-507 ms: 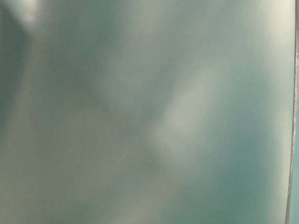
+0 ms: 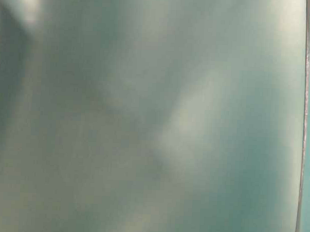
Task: Scoop the yellow hexagonal prism block from the bowl with a spoon using the right arm.
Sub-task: 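Move the right gripper over the pink spoon handle on the dish, then lower the right gripper and close it on the pink spoon handle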
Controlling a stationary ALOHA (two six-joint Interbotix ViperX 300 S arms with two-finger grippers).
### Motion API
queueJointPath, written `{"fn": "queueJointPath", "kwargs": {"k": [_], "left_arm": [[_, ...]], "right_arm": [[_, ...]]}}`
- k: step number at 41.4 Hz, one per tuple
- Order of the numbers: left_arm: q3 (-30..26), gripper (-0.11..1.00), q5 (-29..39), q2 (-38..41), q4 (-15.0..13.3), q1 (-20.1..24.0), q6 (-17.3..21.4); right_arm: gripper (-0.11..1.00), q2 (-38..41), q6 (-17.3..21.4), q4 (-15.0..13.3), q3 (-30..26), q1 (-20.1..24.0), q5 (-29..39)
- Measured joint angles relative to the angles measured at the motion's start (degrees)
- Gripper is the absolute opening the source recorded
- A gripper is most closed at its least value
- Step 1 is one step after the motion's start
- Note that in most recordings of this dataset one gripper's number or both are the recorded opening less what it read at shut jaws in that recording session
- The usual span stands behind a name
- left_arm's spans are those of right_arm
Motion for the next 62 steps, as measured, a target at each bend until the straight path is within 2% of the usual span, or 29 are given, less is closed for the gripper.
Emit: {"fn": "queueJointPath", "kwargs": {"k": [3,13,26,34,43,51,62], "left_arm": [[0.0,0.0,0.1,0.1,0.0,0.0,0.0],[0.0,0.0,0.2,0.1,0.0,0.0,0.0],[0.0,0.0,0.2,0.1,0.0,0.0,0.0],[0.0,0.0,0.5,0.1,0.0,0.0,0.0],[0.0,0.0,1.5,0.1,0.0,0.0,-0.1],[0.0,0.0,1.6,0.2,0.0,0.0,-0.1],[0.0,0.0,1.6,0.2,0.0,0.0,-0.1]], "right_arm": [[0.58,0.4,0.1,0.0,0.0,0.1,0.0],[0.56,5.2,0.8,0.2,1.0,1.8,-1.2],[0.56,19.5,1.9,1.9,1.9,4.9,-10.4],[0.56,28.0,1.9,4.4,2.8,6.9,-16.8],[0.56,35.8,2.1,9.2,5.4,10.5,-25.2],[0.56,43.0,2.1,15.8,7.6,16.6,-34.1],[0.56,52.7,2.1,23.2,8.2,25.4,-43.8]]}}
